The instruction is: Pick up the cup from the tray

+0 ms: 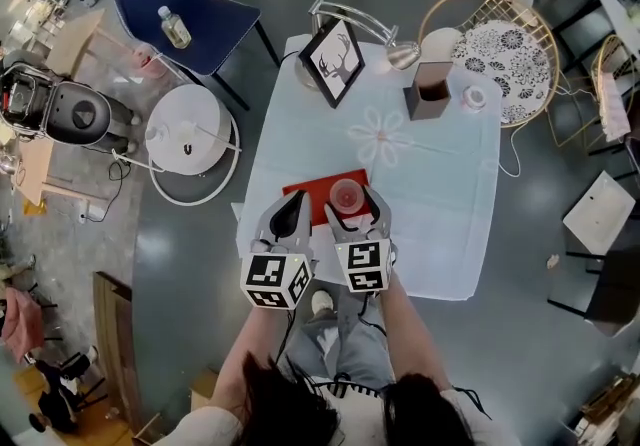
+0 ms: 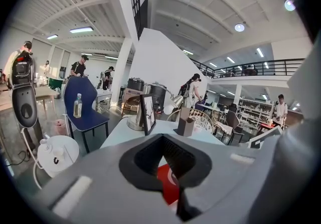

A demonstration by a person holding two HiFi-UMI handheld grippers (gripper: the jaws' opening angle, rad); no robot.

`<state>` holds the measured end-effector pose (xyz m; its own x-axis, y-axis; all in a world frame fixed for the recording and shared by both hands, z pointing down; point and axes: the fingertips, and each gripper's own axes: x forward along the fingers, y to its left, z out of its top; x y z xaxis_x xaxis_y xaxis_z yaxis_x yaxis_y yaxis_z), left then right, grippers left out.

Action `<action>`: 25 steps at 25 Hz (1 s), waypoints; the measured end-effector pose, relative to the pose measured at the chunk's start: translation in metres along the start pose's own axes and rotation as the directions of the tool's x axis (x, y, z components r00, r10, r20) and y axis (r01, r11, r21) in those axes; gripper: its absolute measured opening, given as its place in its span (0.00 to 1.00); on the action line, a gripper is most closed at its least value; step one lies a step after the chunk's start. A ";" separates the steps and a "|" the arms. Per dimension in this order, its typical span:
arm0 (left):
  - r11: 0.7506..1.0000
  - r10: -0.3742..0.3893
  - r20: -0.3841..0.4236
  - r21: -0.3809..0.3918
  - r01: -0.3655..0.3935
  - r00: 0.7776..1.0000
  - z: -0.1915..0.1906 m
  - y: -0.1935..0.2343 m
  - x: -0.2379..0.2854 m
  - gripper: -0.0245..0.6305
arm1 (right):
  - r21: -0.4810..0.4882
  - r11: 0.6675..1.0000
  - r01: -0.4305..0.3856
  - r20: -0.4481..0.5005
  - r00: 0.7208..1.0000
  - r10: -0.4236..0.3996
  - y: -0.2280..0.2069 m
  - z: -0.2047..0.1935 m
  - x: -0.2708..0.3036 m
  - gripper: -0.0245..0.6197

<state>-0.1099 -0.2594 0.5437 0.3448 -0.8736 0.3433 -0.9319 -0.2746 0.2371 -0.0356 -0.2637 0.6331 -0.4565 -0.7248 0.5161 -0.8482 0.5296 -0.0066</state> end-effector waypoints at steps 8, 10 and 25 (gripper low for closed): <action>0.998 -0.047 -0.008 0.029 0.047 0.999 0.000 -0.024 0.004 0.04 | 0.060 0.996 0.069 0.019 0.997 -0.070 -0.033 0.001 -0.031 0.57; 0.998 -0.058 -0.013 0.030 0.059 0.998 0.000 -0.031 0.005 0.04 | 0.070 0.993 0.096 0.013 0.995 -0.097 -0.044 -0.003 -0.039 0.57; 0.985 -0.160 -0.029 0.057 0.162 0.987 0.004 -0.092 0.039 0.04 | 0.099 0.968 0.231 -0.013 0.973 -0.231 -0.112 -0.024 -0.083 0.57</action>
<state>-0.0116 -0.2698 0.5315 0.4930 -0.8061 0.3274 -0.8687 -0.4349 0.2372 0.1038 -0.2521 0.6119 -0.2446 -0.8219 0.5144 -0.9531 0.3014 0.0284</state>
